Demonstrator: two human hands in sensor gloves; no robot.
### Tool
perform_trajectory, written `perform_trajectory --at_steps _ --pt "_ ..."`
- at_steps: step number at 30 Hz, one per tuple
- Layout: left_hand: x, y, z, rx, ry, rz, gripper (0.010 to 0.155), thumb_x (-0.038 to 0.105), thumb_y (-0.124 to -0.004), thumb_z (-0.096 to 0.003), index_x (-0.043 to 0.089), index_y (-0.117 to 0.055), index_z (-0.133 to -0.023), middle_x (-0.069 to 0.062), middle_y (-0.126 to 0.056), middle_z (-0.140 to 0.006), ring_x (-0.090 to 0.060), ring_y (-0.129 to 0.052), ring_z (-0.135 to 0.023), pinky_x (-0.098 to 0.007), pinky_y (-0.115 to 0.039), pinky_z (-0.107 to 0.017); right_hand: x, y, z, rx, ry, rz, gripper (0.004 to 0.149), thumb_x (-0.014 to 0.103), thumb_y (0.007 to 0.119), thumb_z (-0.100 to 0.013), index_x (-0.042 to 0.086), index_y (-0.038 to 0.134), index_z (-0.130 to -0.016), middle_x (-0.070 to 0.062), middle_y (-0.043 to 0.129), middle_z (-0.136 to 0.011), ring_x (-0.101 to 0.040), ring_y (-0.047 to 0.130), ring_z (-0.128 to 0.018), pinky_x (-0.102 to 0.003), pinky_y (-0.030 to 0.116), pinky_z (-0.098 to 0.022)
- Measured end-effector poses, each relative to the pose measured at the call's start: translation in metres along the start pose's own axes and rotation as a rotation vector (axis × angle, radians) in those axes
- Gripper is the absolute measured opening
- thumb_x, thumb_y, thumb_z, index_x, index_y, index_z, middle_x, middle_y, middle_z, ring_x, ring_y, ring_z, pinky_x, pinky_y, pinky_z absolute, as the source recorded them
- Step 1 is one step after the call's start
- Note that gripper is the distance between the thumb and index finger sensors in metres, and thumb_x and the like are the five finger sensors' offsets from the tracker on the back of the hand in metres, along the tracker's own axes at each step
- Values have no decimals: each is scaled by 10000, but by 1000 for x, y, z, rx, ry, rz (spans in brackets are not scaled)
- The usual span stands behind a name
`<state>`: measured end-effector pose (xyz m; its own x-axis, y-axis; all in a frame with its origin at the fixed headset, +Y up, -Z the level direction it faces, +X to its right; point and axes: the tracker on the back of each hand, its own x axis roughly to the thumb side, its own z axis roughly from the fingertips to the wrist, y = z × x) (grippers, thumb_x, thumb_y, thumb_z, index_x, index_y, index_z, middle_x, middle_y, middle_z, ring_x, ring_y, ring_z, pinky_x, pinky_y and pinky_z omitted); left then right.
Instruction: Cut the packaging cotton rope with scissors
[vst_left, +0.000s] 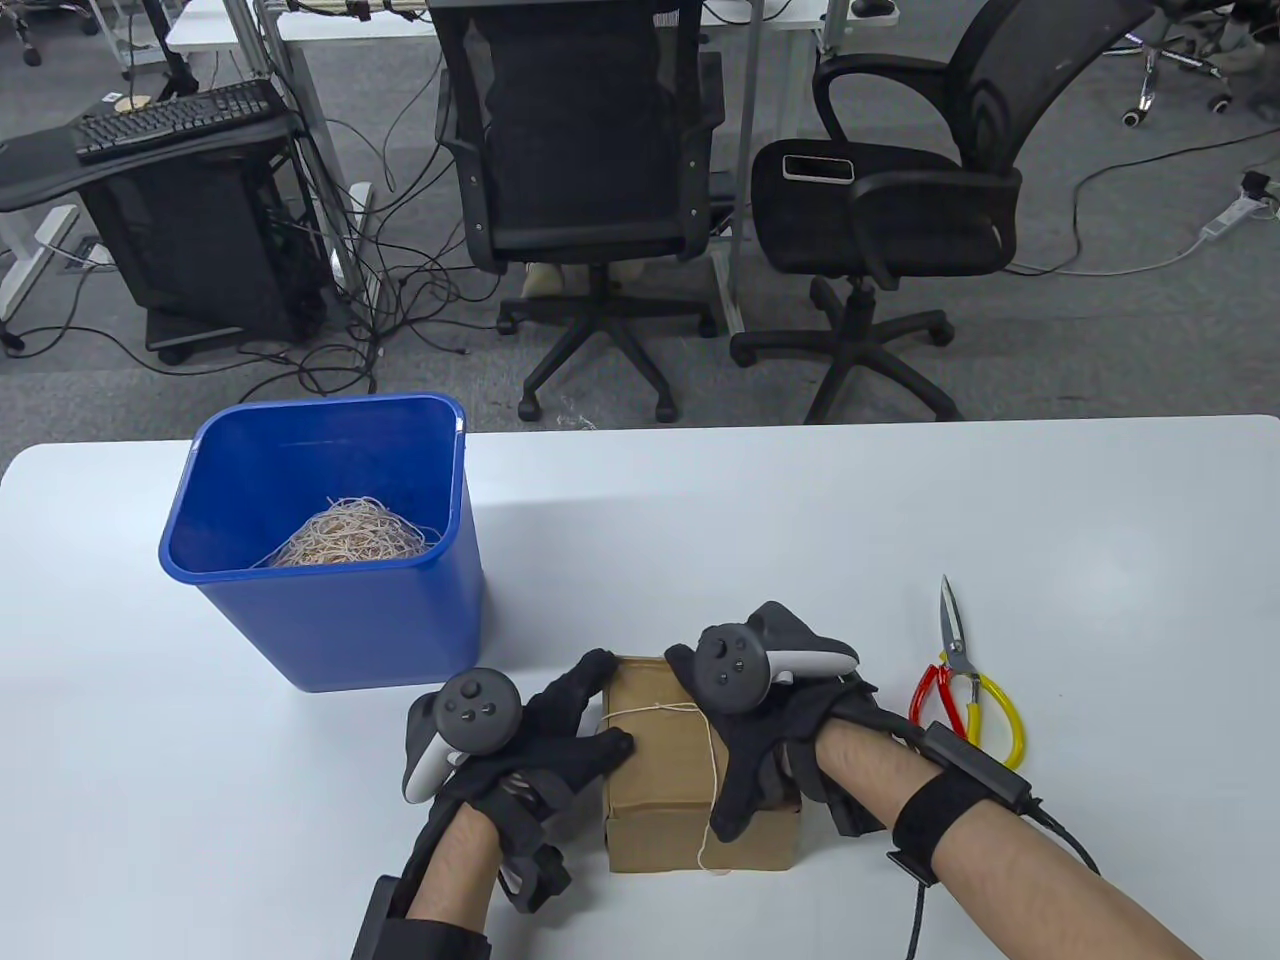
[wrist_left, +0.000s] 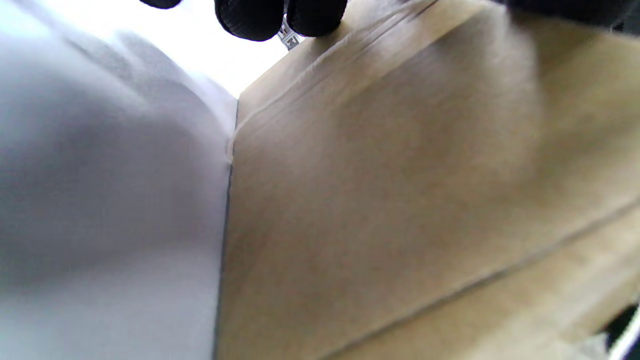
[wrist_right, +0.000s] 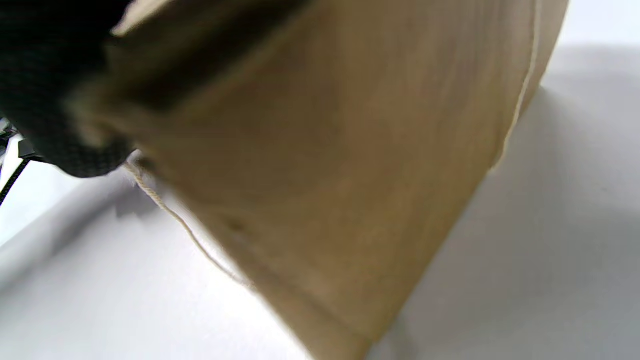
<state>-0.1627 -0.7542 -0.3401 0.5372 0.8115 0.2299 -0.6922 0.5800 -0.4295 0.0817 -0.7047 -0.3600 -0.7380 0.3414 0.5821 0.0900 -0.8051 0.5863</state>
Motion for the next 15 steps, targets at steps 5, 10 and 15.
perform_trajectory --at_steps 5,10,15 --pt "-4 -1 1 17 -9 56 835 582 -763 -526 344 -249 -1140 -199 -399 -1171 -533 -494 -1039 -742 -444 -667 -1 0 8 -187 -53 -3 1383 658 1014 -240 72 80 -1073 -415 168 -1061 -686 192 -905 -911 520 -477" --pt "-12 3 3 16 -30 268 856 589 -695 -552 269 -164 -1143 -195 -385 -1179 -548 -452 -1042 -748 -405 -670 -4 0 16 -243 -80 -14 1366 664 1020 -235 62 134 -1082 -419 222 -1064 -684 247 -911 -906 552 -470" --pt "-19 10 5 35 -15 278 881 625 -660 -555 173 -193 -1150 -253 -339 -1161 -558 -428 -1048 -751 -410 -666 -8 -7 36 -381 -134 -90 1350 673 1015 -233 52 174 -1086 -425 233 -1062 -684 258 -908 -904 556 -464"
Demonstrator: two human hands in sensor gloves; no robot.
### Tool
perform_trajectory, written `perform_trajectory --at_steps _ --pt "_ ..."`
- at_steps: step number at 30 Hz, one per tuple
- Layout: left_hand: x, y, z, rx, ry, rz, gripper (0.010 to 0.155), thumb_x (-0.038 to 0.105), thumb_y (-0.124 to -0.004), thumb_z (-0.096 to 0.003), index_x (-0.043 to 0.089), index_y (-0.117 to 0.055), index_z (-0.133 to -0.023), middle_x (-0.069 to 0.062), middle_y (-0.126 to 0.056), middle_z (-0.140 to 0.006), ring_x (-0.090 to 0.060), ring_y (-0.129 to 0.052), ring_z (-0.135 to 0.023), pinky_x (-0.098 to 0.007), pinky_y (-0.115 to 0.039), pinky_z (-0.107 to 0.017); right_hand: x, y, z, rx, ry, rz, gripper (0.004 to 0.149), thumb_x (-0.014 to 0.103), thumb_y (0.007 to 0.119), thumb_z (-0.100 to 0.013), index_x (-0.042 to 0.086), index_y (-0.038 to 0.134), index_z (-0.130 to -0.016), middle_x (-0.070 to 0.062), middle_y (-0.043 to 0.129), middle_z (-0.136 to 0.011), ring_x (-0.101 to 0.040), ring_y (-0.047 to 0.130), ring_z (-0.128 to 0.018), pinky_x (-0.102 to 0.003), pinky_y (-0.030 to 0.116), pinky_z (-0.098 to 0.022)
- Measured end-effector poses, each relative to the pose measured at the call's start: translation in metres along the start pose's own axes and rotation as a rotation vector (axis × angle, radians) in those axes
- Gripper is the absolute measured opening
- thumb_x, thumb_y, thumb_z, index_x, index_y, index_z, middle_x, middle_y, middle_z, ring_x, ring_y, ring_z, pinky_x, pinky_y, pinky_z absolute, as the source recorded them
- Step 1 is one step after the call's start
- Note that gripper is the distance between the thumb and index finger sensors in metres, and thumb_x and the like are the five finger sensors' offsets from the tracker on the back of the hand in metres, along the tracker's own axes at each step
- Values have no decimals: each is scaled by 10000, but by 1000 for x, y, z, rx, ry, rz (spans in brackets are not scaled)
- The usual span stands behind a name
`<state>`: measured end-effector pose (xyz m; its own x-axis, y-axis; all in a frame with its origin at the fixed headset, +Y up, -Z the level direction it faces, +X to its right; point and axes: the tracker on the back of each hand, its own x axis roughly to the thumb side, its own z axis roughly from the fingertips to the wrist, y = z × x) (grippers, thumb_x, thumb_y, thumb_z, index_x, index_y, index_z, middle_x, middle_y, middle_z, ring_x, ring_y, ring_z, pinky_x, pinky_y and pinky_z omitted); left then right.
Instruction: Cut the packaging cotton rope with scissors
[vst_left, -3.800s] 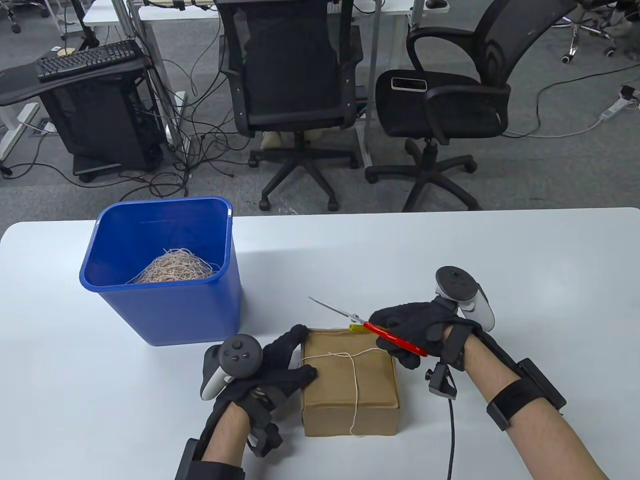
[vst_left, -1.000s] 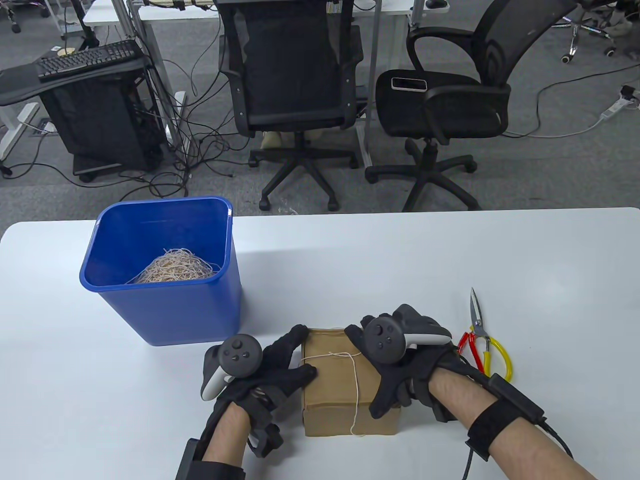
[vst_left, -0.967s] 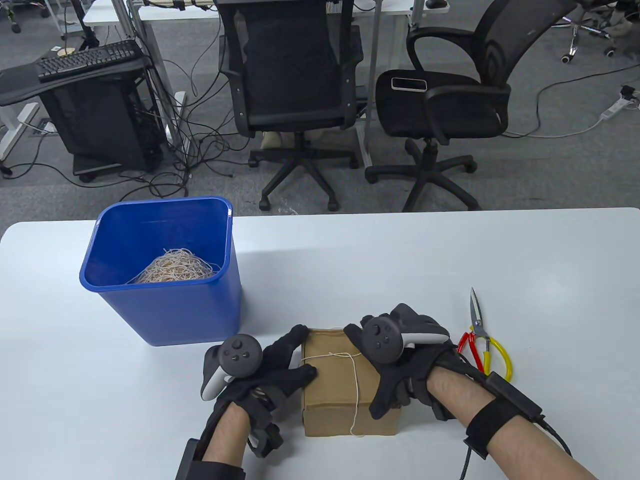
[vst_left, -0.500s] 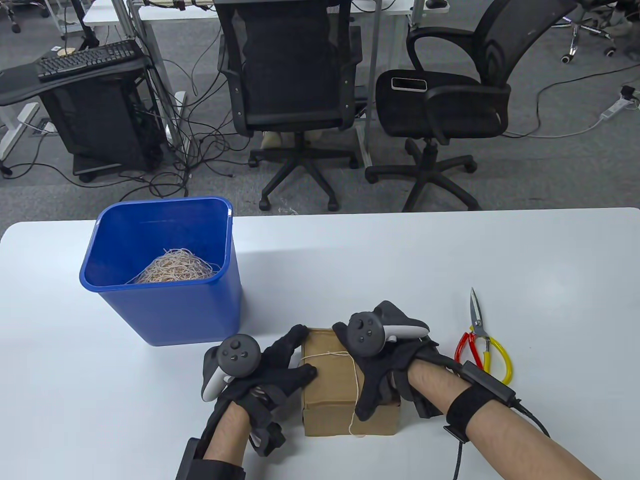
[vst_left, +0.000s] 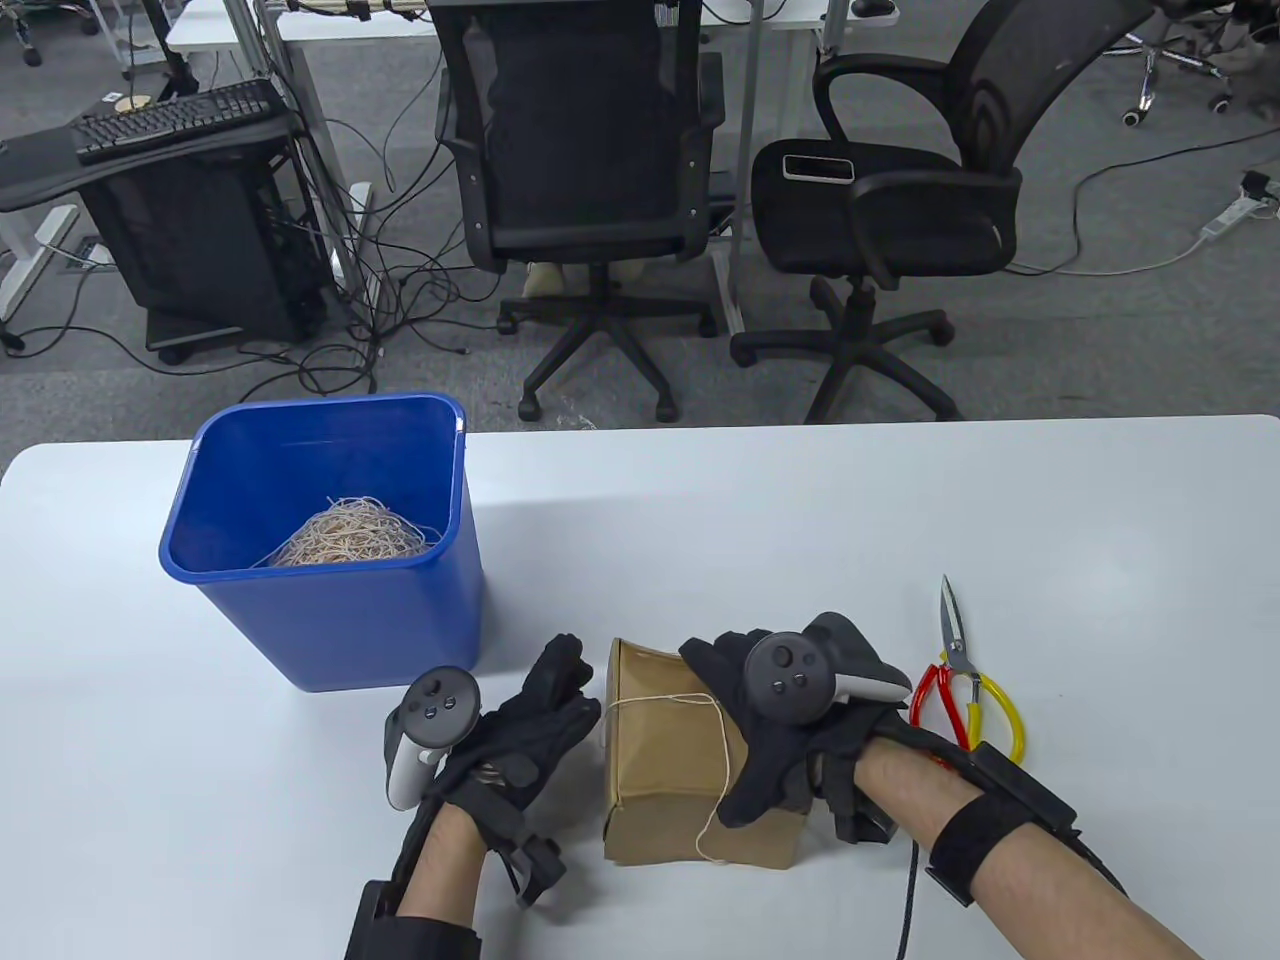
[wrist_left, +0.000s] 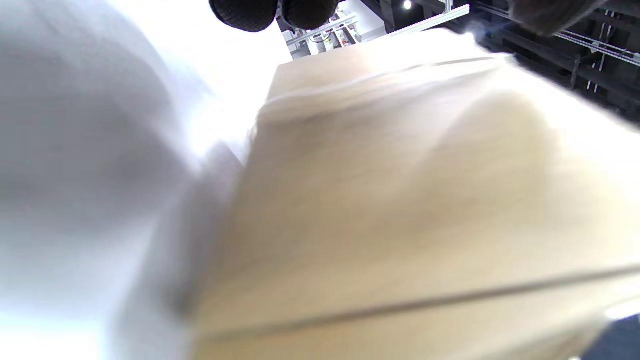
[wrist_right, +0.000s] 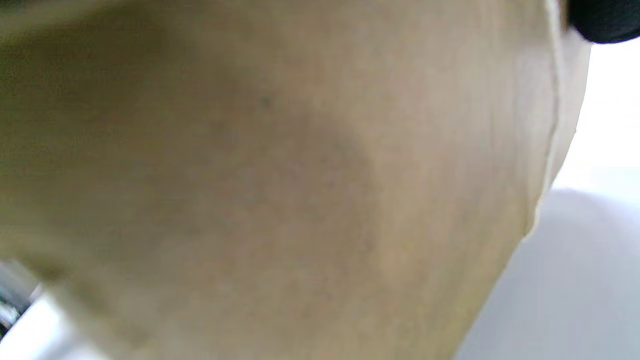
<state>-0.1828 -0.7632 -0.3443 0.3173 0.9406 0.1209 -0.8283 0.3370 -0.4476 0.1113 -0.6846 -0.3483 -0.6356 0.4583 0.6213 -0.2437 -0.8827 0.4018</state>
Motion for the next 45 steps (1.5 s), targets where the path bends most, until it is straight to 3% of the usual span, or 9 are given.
perform_trajectory --at_steps 6,11,15,19,21,25,32,39,45 --pt "-3 -4 -4 -62 0 130 916 611 -704 -551 50 -274 -1133 -304 -411 -1125 -576 -506 -1010 -759 -422 -660 6 -18 15 -115 -44 -96 1340 681 1011 -237 53 188 -1088 -421 233 -1066 -678 257 -911 -903 536 -472" --pt "0 -6 -6 -46 -4 373 671 452 -671 -579 -14 -525 -1039 -262 -698 -971 -533 -726 -872 -741 -476 -645 13 -21 17 -140 -67 -114 1339 680 1010 -234 57 188 -1088 -417 224 -1068 -677 251 -913 -903 532 -475" --pt "1 4 -5 93 -16 242 458 361 -643 -570 32 -748 -870 -143 -918 -715 -422 -934 -670 -683 -608 -604 17 -20 19 -139 -84 -132 1338 682 1008 -236 54 188 -1088 -423 227 -1065 -679 255 -912 -903 533 -472" --pt "11 6 -5 179 -45 130 421 341 -689 -547 40 -792 -823 -125 -945 -644 -393 -968 -595 -676 -645 -580 16 -23 23 -156 -86 -132 1332 683 1006 -239 54 196 -1088 -423 232 -1066 -679 260 -912 -902 533 -470" --pt "18 12 -1 285 -31 -12 417 332 -706 -535 30 -806 -803 -132 -955 -619 -402 -976 -569 -681 -654 -563 14 -26 28 -166 -80 -129 1332 683 1007 -238 54 197 -1088 -423 234 -1067 -678 260 -913 -902 530 -471" --pt "34 30 8 421 28 -471 414 349 -707 -528 47 -820 -788 -99 -973 -598 -366 -1007 -543 -656 -692 -556 4 -38 43 -199 -37 -110 1331 679 1009 -237 58 195 -1088 -420 227 -1070 -676 252 -917 -904 521 -476" --pt "42 40 13 469 197 -864 412 345 -706 -539 44 -817 -797 -108 -973 -607 -376 -1004 -547 -657 -686 -551 -28 -77 90 -309 141 -138 1327 643 1036 -228 78 207 -1096 -402 214 -1090 -662 226 -943 -913 481 -505" --pt "46 42 11 489 261 -892 412 339 -704 -544 38 -814 -803 -121 -971 -614 -392 -997 -553 -662 -680 -542 -47 -105 130 -434 229 -141 1322 647 1033 -237 74 209 -1098 -402 210 -1093 -662 221 -944 -911 478 -508" --pt "52 53 13 492 439 -1000 412 336 -709 -543 32 -823 -796 -124 -978 -606 -393 -1003 -543 -655 -687 -539 -56 -113 153 -489 274 -132 1321 648 1033 -237 74 211 -1098 -402 210 -1094 -660 223 -946 -911 478 -509"
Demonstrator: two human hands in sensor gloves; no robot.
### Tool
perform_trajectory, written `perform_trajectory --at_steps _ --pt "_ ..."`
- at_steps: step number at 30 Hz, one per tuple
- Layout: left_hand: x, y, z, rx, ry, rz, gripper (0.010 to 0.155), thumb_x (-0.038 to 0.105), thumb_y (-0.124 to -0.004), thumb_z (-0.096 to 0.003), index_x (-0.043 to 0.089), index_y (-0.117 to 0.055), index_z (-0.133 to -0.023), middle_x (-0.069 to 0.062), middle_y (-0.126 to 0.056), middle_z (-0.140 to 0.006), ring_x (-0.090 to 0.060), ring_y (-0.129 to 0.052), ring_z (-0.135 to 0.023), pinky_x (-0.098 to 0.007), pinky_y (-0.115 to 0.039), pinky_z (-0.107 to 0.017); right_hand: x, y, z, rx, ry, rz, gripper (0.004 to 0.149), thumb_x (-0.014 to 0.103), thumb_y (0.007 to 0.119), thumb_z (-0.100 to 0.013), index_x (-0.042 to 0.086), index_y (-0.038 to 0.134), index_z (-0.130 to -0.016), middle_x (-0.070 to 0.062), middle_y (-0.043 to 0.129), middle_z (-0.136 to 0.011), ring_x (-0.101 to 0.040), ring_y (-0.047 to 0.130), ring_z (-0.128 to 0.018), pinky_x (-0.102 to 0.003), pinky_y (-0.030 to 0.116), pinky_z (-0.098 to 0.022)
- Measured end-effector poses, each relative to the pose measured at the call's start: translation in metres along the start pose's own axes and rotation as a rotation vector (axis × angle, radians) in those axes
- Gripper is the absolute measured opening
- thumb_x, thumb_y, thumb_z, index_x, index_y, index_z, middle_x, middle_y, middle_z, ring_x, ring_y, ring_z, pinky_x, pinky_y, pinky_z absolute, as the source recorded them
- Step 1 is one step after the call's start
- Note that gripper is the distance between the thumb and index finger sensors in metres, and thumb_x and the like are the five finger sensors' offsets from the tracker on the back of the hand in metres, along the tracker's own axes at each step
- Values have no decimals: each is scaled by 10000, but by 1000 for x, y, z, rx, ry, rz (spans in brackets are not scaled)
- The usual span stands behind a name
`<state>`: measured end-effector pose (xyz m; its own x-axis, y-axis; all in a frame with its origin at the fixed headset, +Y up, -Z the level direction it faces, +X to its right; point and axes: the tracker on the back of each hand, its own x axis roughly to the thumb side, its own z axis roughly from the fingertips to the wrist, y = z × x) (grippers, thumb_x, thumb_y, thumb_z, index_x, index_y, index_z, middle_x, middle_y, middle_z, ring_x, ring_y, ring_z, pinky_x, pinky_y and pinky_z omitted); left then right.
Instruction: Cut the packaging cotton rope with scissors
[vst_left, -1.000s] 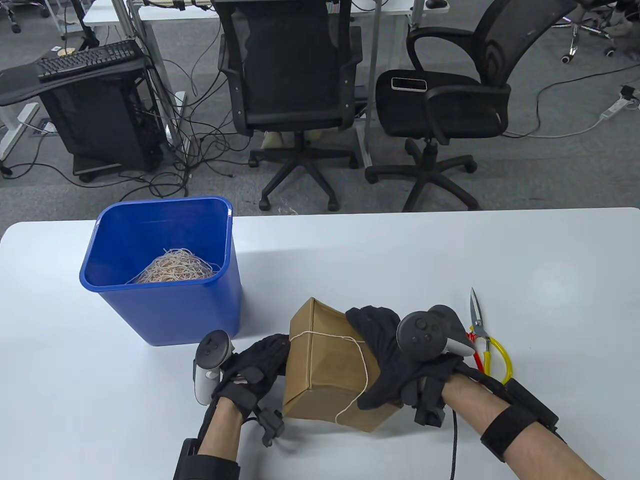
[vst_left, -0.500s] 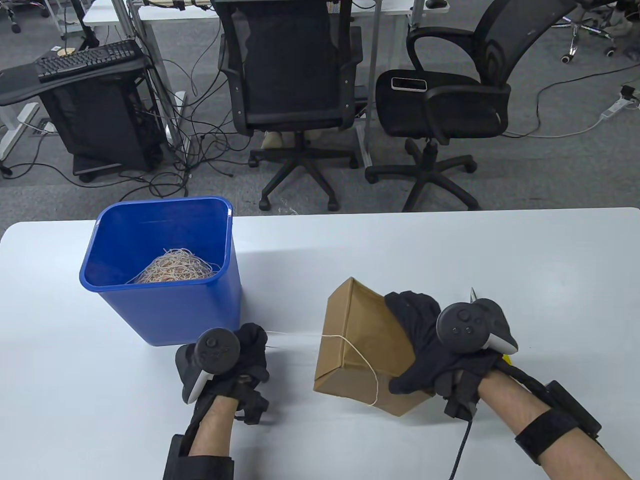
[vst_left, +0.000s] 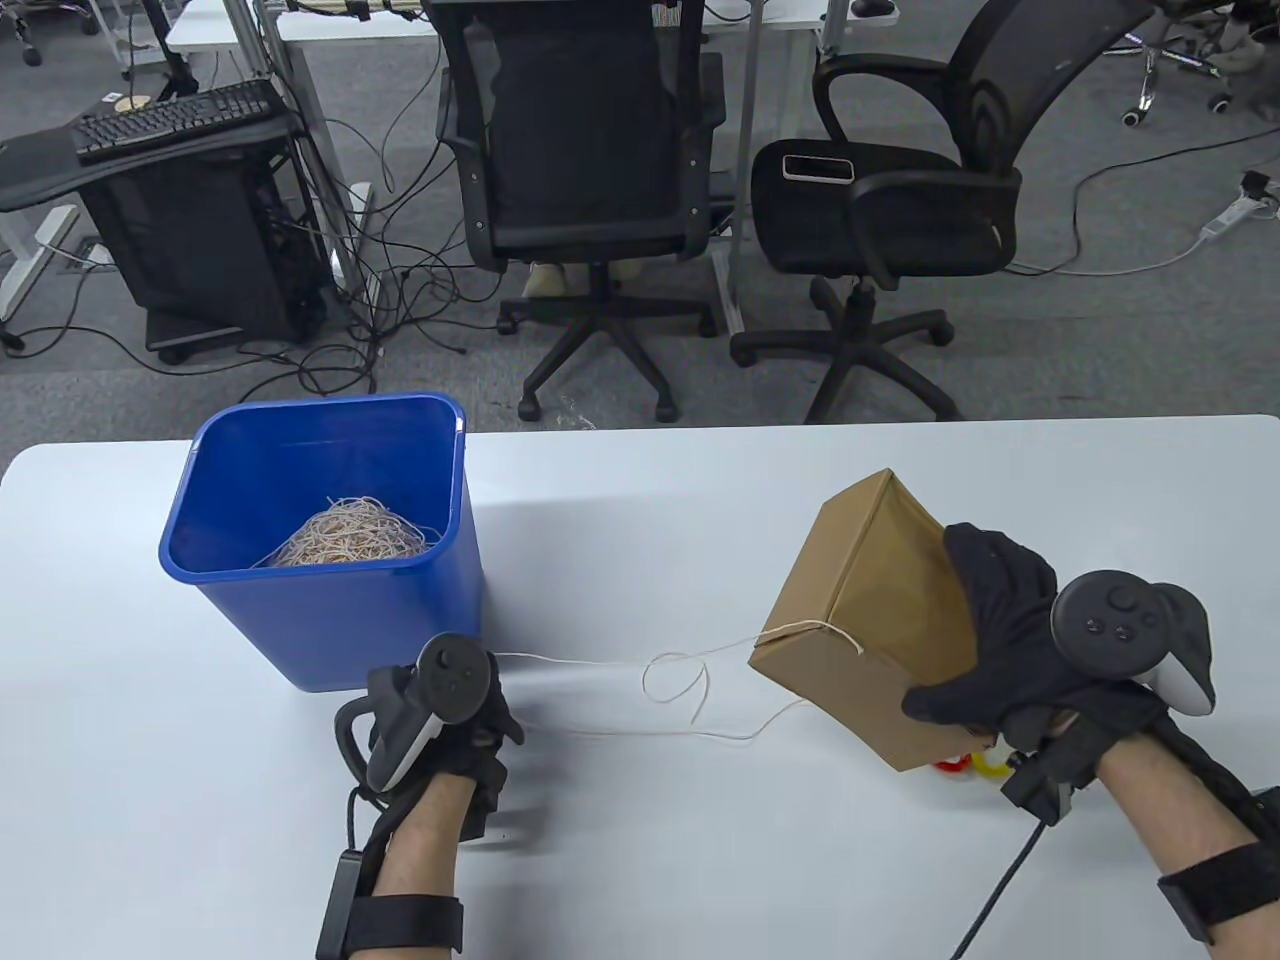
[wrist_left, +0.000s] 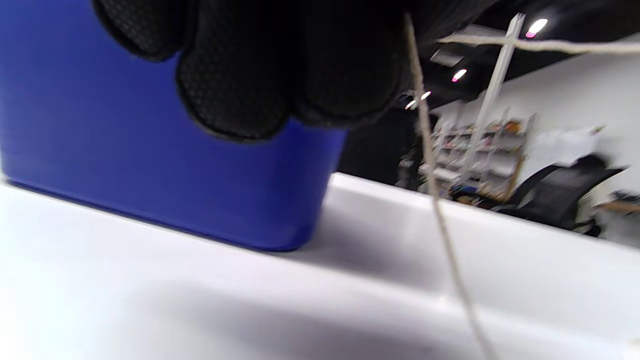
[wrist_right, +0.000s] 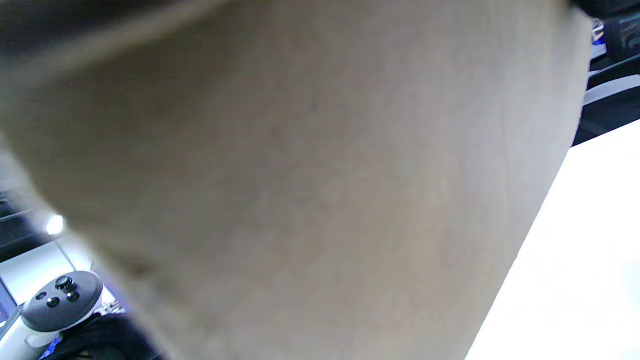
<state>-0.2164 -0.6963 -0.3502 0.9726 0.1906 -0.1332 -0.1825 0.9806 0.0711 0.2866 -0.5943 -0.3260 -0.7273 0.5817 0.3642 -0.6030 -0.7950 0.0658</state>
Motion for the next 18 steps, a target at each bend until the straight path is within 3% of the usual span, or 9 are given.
perform_trajectory --at_steps 3,5,9,12,14,18 --pt "-7 -2 -2 -47 26 -21 412 335 -708 -543 33 -824 -799 -128 -979 -610 -397 -1002 -548 -654 -687 -540 -6 -8 6 -19 11 7 1320 649 1032 -238 71 214 -1098 -403 209 -1094 -660 222 -945 -911 478 -509" --pt "-1 -2 -1 -53 -39 30 413 339 -706 -545 40 -819 -808 -129 -974 -624 -403 -995 -563 -658 -676 -546 -9 -10 9 -23 14 -4 1321 648 1033 -239 72 211 -1099 -402 206 -1095 -659 218 -947 -911 475 -511" --pt "45 0 3 -83 -284 100 412 346 -707 -550 63 -818 -828 -132 -965 -657 -416 -973 -612 -669 -659 -566 -8 -3 8 -15 -10 -13 1320 659 1024 -243 66 210 -1097 -407 208 -1091 -664 224 -940 -909 485 -501" --pt "85 -3 4 -168 -447 130 423 347 -716 -550 74 -818 -857 -157 -950 -713 -442 -941 -678 -683 -632 -591 -5 5 7 -2 -28 -9 1318 668 1016 -248 61 211 -1097 -410 210 -1088 -667 228 -936 -906 493 -497" --pt "103 -8 0 -259 -479 123 496 380 -737 -547 73 -772 -935 -189 -898 -809 -472 -877 -767 -697 -592 -616 -3 9 6 -4 -40 2 1316 674 1009 -253 57 208 -1096 -414 208 -1086 -669 228 -933 -905 496 -494" --pt "123 -18 -6 -445 -435 34 792 579 -760 -515 18 -604 -1051 -269 -739 -962 -555 -709 -892 -724 -522 -639 -1 15 5 8 -52 -22 1314 678 1005 -255 53 212 -1095 -418 210 -1083 -672 232 -929 -905 501 -489"
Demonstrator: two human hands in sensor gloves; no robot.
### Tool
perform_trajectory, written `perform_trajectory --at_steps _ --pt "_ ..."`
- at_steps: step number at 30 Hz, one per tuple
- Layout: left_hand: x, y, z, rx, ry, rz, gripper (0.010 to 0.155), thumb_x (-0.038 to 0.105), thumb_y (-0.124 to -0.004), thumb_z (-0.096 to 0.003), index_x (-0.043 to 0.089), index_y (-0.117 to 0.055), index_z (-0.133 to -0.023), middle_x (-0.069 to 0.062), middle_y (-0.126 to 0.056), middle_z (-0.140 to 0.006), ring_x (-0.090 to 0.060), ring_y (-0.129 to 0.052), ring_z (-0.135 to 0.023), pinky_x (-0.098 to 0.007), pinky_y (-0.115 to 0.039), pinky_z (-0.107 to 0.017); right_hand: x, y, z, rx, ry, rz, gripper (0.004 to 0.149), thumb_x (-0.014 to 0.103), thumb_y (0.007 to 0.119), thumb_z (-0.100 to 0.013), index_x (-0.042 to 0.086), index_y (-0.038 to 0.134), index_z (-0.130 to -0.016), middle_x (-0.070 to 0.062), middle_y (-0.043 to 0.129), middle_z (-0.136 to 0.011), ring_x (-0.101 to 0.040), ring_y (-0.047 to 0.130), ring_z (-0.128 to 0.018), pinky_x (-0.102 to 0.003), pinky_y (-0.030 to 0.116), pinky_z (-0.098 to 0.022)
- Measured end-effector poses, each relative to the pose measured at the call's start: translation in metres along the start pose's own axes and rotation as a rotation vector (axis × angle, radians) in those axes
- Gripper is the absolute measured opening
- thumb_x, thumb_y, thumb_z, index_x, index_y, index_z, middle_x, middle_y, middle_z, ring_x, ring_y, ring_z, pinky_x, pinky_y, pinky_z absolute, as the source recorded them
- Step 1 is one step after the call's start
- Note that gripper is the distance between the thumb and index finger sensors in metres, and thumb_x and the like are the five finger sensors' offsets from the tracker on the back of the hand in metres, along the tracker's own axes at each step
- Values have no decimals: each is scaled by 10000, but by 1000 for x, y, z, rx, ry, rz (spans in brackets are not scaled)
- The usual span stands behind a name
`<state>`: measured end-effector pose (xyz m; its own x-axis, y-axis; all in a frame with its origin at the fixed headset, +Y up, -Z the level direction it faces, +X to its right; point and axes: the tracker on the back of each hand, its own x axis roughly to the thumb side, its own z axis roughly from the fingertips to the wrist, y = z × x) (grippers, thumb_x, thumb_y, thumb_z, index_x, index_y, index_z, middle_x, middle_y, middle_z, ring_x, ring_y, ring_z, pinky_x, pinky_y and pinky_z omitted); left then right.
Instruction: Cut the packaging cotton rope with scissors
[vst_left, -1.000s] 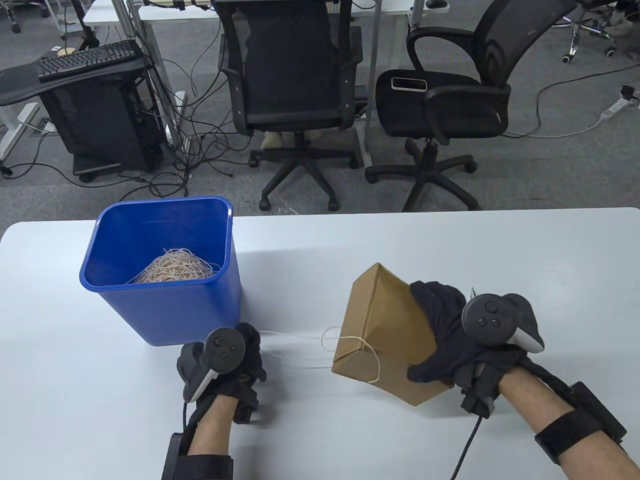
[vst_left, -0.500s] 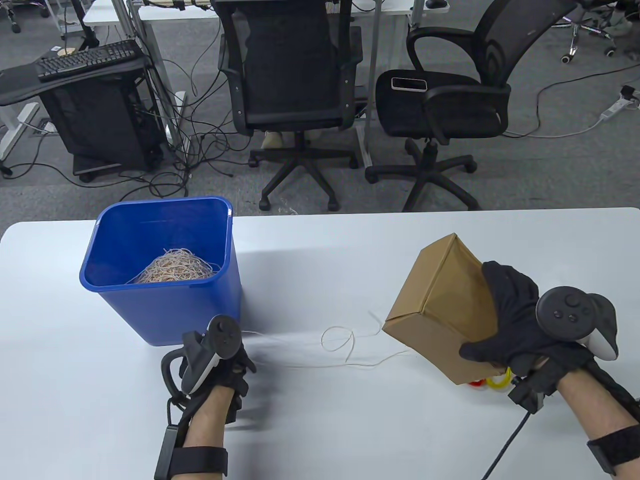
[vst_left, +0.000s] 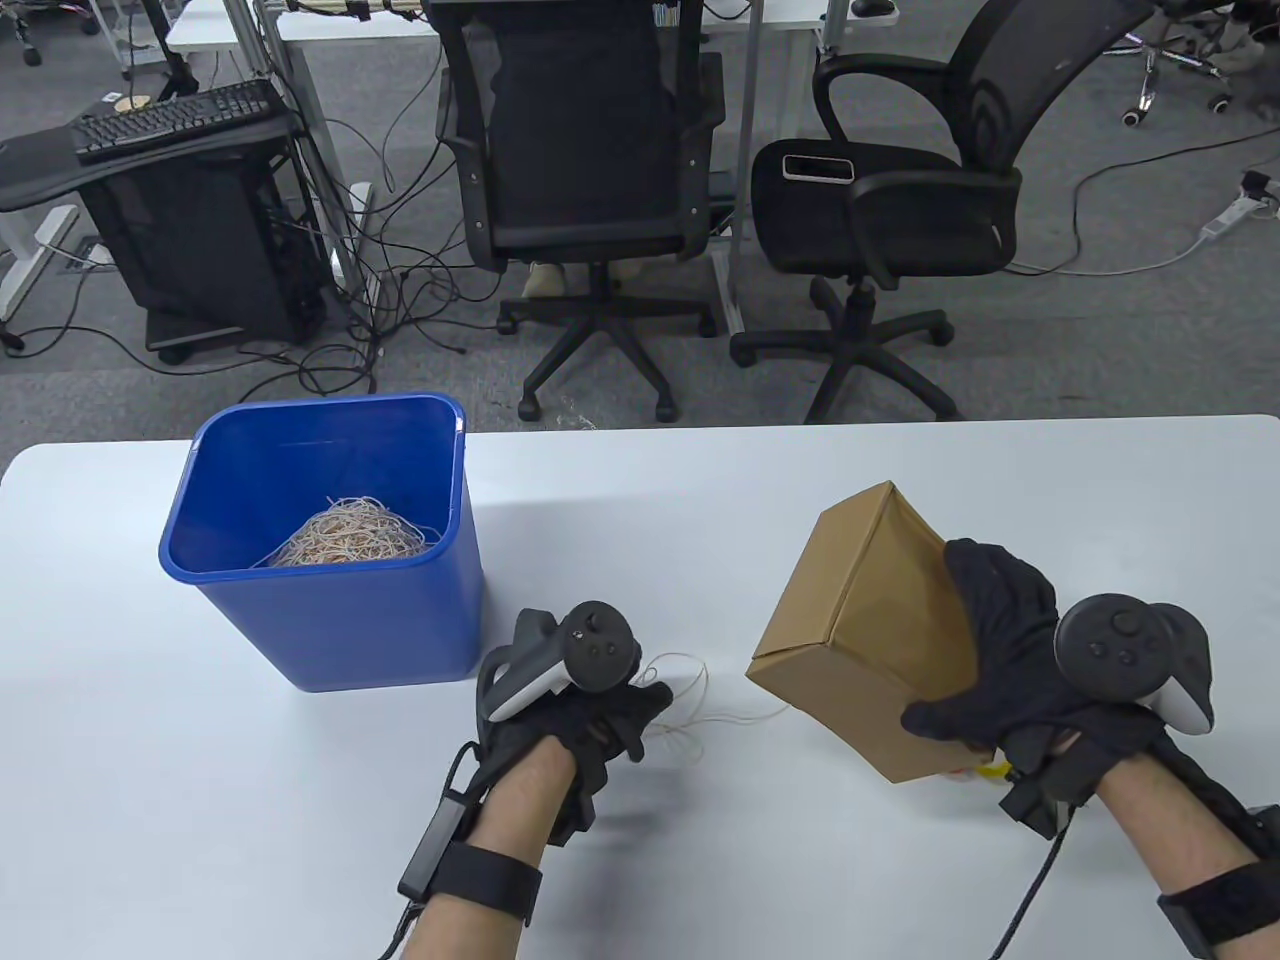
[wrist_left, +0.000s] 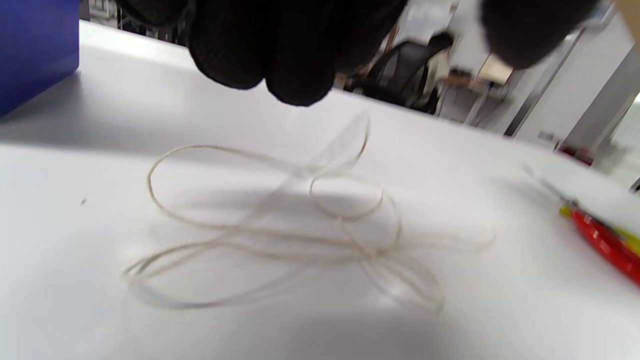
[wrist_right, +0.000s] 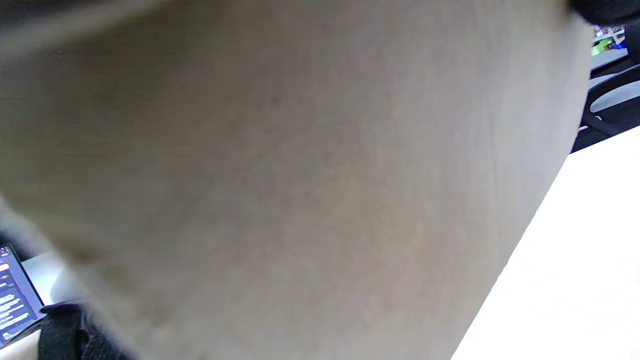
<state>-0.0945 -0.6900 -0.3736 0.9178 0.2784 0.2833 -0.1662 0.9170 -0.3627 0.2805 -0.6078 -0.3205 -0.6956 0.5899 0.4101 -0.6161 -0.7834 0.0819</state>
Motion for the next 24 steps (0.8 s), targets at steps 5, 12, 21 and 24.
perform_trajectory --at_steps 5,12,21,24 --pt "5 -7 -9 -47 17 -76 786 521 -717 -542 38 -456 -1104 -281 -576 -1069 -571 -556 -986 -727 -470 -662 -4 2 4 -13 -4 -24 1314 676 1006 -255 50 212 -1094 -420 210 -1083 -673 233 -928 -906 501 -487" --pt "17 -33 -38 -218 -25 -401 1026 496 -899 -479 219 -144 -1117 -188 -161 -1168 -493 -199 -1096 -724 -322 -728 -10 8 9 11 -7 -62 1312 677 1007 -256 48 217 -1094 -423 213 -1080 -674 234 -926 -907 502 -482" --pt "20 -49 -83 -372 4 -490 1058 459 -949 -441 217 -163 -1107 -128 -356 -1141 -458 -510 -1016 -713 -417 -711 -10 9 8 14 -8 -64 1311 676 1006 -257 46 218 -1094 -423 213 -1080 -676 234 -924 -907 503 -480" --pt "19 -48 -86 -344 13 -447 918 411 -954 -430 183 -378 -1108 -134 -571 -1042 -455 -664 -920 -714 -478 -690 -9 10 7 11 -7 -73 1310 677 1006 -257 45 218 -1092 -425 214 -1078 -675 235 -923 -907 504 -479"
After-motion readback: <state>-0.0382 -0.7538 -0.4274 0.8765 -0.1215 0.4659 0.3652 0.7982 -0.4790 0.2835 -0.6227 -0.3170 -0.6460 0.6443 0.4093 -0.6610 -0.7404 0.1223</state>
